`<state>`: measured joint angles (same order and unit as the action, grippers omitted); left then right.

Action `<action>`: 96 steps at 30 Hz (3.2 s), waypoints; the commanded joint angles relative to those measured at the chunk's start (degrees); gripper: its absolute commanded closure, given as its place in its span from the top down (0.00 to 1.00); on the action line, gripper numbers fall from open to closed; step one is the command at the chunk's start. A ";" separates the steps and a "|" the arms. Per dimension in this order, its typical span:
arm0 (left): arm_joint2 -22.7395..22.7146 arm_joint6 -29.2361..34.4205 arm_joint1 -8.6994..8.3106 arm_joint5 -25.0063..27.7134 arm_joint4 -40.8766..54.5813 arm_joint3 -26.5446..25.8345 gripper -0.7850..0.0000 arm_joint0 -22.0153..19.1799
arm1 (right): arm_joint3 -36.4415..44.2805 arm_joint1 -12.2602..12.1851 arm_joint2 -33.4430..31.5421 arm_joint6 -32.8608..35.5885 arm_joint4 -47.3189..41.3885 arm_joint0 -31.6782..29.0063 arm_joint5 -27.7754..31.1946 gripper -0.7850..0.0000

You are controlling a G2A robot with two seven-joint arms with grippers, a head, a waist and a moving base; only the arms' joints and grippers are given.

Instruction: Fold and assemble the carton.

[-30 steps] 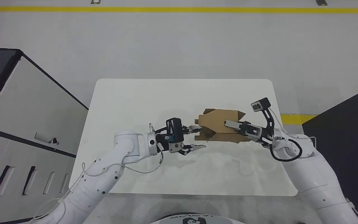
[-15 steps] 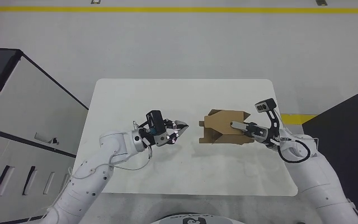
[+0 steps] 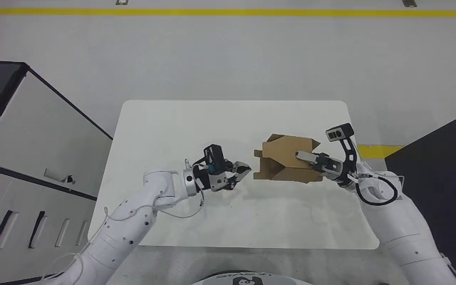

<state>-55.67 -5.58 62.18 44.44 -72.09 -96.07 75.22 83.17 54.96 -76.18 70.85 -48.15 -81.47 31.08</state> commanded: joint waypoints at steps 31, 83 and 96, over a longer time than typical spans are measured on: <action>3.76 -1.15 1.83 -0.96 1.56 1.30 0.00 -3.89 | -1.41 1.16 0.11 1.29 0.08 0.16 -0.12 0.00; 3.08 -1.20 2.25 0.00 0.97 -1.10 0.00 -4.47 | -1.89 2.14 0.20 5.54 0.06 0.40 -3.18 0.00; 0.66 -1.09 1.57 0.39 0.34 -3.39 0.00 -2.18 | -1.07 2.22 -1.66 5.67 -1.30 -0.86 -3.31 0.00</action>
<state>-55.01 -6.69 63.77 44.81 -71.65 -99.46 72.92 82.00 57.16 -77.74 76.56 -49.36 -82.25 27.73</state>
